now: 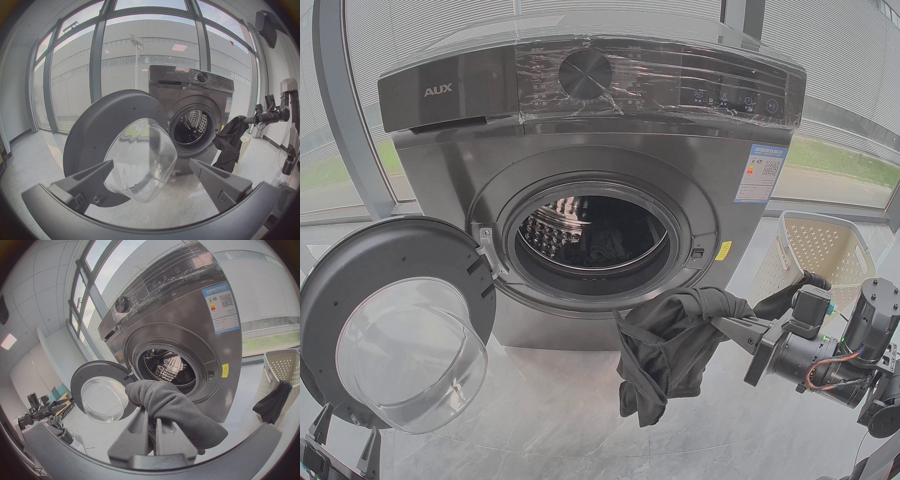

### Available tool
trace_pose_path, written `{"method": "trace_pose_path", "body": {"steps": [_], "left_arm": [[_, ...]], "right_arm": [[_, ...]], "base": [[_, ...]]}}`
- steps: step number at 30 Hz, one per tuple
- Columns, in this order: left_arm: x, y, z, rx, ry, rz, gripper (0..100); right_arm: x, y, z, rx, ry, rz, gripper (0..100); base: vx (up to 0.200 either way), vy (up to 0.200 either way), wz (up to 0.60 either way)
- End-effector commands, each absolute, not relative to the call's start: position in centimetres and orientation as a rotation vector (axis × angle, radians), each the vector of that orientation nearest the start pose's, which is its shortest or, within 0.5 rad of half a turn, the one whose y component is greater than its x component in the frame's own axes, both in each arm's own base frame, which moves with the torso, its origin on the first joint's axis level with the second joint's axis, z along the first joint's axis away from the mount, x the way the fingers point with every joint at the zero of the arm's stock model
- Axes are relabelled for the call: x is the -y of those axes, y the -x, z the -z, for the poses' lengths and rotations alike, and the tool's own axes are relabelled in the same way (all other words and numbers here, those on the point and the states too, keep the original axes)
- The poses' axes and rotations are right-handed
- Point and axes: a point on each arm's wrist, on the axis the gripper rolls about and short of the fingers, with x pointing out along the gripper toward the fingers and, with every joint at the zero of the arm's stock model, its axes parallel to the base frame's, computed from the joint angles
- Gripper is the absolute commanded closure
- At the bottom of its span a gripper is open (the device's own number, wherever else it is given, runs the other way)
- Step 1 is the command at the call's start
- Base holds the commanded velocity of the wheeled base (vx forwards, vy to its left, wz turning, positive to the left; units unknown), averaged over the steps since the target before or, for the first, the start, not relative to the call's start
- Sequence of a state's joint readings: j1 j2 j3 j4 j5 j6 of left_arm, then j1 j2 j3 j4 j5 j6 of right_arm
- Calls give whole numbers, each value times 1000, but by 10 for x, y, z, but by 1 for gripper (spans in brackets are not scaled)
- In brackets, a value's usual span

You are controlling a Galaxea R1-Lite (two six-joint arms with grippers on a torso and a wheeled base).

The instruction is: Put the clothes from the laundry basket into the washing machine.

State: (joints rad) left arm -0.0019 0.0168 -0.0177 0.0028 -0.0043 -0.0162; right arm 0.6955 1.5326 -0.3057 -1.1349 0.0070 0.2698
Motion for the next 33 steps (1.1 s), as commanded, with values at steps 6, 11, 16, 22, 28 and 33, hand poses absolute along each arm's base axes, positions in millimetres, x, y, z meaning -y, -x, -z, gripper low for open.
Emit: {"method": "trace_pose_path", "body": {"steps": [6, 11, 16, 22, 28, 33], "left_arm": [[0, 23, -76, 0, 18, 6, 0], [0, 23, -76, 0, 9, 5, 0], [0, 23, -75, -1, -44, 5, 0], [0, 23, -76, 0, -35, 3, 0], [0, 23, -76, 3, -49, 1, 0], [1, 32, -108, 141, -30, 21, 0]], "right_arm": [[-142, -169, -149, -193, -225, -685, 100], [-141, -168, -145, -212, -221, -685, 100], [-148, -170, -140, -233, -193, -690, 100], [-151, -173, -137, -225, -153, -692, 100], [-168, -174, -152, -170, -181, -721, 100], [-183, -180, -164, -124, -201, -753, 100]], "base": [[0, 0, 0], [0, 0, 0], [0, 0, 0], [0, 0, 0], [0, 0, 0], [0, 0, 0]]}}
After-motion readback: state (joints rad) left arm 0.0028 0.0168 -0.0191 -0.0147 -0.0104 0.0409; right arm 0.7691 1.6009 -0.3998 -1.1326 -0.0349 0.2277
